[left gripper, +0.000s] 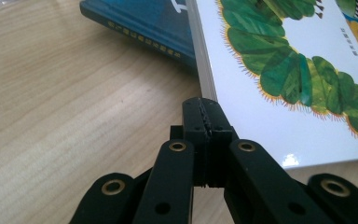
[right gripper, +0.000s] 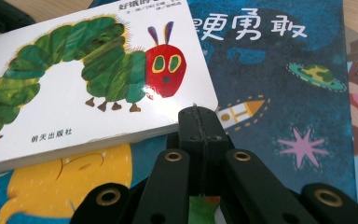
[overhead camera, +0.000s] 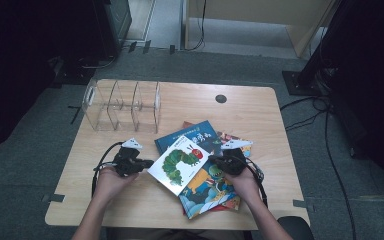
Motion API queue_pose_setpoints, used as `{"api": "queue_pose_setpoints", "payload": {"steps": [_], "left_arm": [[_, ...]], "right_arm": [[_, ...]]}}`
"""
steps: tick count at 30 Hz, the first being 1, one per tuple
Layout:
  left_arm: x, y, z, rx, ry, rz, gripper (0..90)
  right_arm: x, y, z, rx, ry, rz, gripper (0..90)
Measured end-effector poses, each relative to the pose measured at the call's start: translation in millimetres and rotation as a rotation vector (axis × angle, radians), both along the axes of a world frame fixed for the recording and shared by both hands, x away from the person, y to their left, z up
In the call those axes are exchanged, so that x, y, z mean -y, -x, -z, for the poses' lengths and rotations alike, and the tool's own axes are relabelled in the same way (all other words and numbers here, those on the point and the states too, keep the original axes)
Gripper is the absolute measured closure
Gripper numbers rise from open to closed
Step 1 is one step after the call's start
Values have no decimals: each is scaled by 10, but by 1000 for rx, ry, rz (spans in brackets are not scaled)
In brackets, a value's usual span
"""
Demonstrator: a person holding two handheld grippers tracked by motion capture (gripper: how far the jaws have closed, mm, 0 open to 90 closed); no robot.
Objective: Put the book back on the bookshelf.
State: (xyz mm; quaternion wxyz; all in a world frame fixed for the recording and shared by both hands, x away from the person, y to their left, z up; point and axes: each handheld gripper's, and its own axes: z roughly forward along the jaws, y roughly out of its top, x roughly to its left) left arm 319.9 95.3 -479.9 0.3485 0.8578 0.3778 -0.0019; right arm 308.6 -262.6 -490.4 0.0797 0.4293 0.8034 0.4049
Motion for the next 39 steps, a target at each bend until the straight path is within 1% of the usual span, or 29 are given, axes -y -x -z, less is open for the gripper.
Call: {"api": "queue_pose_setpoints", "payload": {"steps": [2, 3, 4, 8, 9, 10, 11, 12, 13, 14, 15, 16, 17, 18, 19, 20, 21, 22, 23, 24, 25, 26, 27, 28, 30, 33, 37, 39], "left_arm": [[-17, -7, -6, -5, 5, -12, 884], [-25, -12, -10, -7, 14, -18, 873], [-46, -27, -26, -7, 24, -26, 858], [-76, -53, -59, -2, 36, -38, 787], [-80, -55, -68, 2, 43, -45, 787], [-87, -62, -77, 2, 45, -44, 734], [-91, -69, -82, -7, 47, -40, 710], [-91, -73, -89, -13, 44, -35, 710], [-90, -77, -90, -18, 44, -32, 662], [-89, -82, -91, -18, 35, -30, 662], [-87, -85, -95, -11, 30, -31, 643], [-89, -91, -101, -11, 33, -27, 600], [-92, -99, -105, -11, 42, -23, 600], [-94, -107, -117, -16, 45, -21, 568], [-93, -119, -134, -17, 46, -17, 529], [-93, -119, -134, -17, 46, -17, 508], [-86, -125, -138, -16, 46, -18, 508], [-76, -131, -143, -22, 41, -15, 483], [-61, -134, -143, -17, 35, -9, 431], [-47, -135, -145, -13, 29, -6, 431], [-28, -138, -143, -12, 39, 2, 401], [-19, -140, -146, -19, 43, 7, 387], [-12, -144, -145, -26, 51, 24, 367], [3, -149, -151, -32, 50, 21, 344], [21, -157, -155, -43, 56, 20, 325], [58, -166, -148, -53, 53, 18, 309], [114, -172, -120, -74, 33, 25, 277], [136, -181, -106, -89, 30, 29, 277]], "right_arm": [[-13, -30, 7, 5, -5, -6, 900], [-18, -44, 13, 8, -12, -8, 900], [-22, -52, 11, 5, -10, -11, 900], [-29, -41, 5, 8, -4, -16, 900], [-29, -41, 5, 8, -4, -16, 900], [-36, -26, 0, 3, -3, -21, 900], [-38, -18, -5, 2, 0, -24, 900], [-38, -18, -5, 2, 0, -24, 900], [-45, 7, -16, -1, -4, -29, 900], [-45, 7, -16, -1, -4, -29, 900], [-46, 22, -22, 1, -3, -33, 900], [-51, 61, -29, 4, -18, -40, 900], [-51, 61, -29, 4, -18, -40, 900], [-52, 84, -28, 13, -23, -44, 900], [-71, 130, -26, 13, -21, -51, 900], [-82, 150, -23, 10, -21, -56, 900], [-82, 150, -23, 10, -21, -56, 900], [-88, 166, -18, 15, -17, -66, 900], [-110, 195, -11, 17, -14, -73, 900], [-110, 195, -11, 17, -14, -73, 900], [-120, 203, -9, 13, -15, -77, 900], [-131, 218, -5, 14, -15, -78, 900], [-135, 226, -1, 17, -16, -81, 900], [-150, 242, 13, 22, -12, -87, 900], [-169, 250, 21, 20, -16, -90, 900], [-192, 254, 24, 26, -15, -99, 900], [-236, 252, 29, 40, -9, -101, 900], [-250, 246, 24, 29, -11, -90, 900]]}}
